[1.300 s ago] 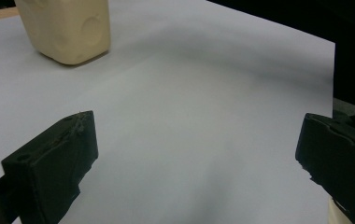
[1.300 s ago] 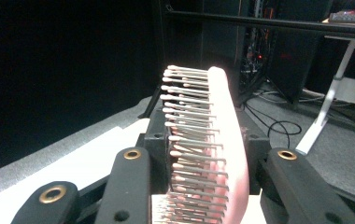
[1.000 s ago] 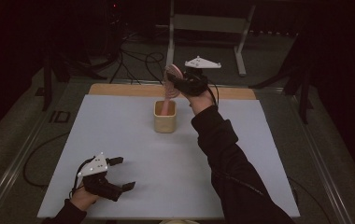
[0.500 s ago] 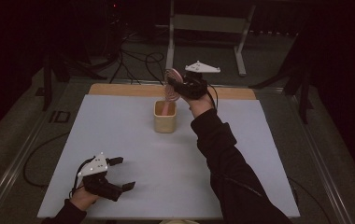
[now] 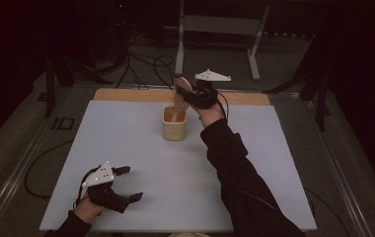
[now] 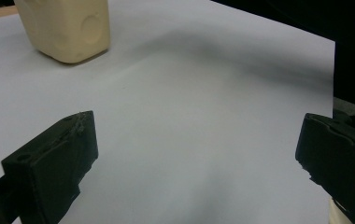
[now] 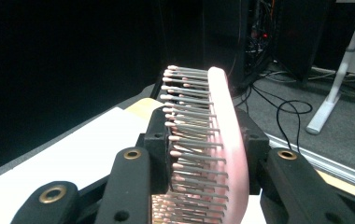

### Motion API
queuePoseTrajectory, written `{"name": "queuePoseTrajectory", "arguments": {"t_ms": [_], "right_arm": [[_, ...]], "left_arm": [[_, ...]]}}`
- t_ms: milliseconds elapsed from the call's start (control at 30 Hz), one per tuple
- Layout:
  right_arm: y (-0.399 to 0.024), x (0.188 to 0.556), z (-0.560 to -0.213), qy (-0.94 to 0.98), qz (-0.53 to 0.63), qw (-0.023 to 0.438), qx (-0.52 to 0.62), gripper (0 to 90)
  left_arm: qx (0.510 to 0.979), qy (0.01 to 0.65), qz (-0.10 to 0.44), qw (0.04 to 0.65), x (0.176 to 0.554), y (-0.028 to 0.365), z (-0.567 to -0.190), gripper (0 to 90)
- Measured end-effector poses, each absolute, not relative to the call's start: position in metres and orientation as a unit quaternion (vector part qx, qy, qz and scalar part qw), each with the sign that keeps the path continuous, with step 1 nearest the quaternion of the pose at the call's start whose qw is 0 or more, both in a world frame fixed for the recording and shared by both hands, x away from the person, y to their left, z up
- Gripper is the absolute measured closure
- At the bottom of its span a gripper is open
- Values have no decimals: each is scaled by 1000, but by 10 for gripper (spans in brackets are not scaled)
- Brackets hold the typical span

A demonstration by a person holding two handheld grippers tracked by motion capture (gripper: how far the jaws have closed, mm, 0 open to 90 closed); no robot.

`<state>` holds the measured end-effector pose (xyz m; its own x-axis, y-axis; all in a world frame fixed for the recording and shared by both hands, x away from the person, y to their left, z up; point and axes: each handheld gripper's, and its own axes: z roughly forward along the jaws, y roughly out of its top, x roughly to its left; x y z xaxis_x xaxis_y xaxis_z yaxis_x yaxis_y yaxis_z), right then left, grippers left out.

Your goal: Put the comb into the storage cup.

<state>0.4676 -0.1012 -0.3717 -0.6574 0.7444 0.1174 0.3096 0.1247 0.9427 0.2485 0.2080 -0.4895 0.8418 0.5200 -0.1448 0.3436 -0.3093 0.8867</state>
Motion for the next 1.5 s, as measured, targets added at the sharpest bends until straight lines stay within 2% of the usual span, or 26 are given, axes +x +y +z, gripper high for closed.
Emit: {"name": "queuePoseTrajectory", "arguments": {"t_ms": [1167,1500], "right_arm": [[-115,475,-395,717,550,175,392,650],[-121,477,-397,720,544,171,397,621]], "left_arm": [[806,268,84,521,249,208,-490,0],[807,268,80,521,249,207,-491,0]]}}
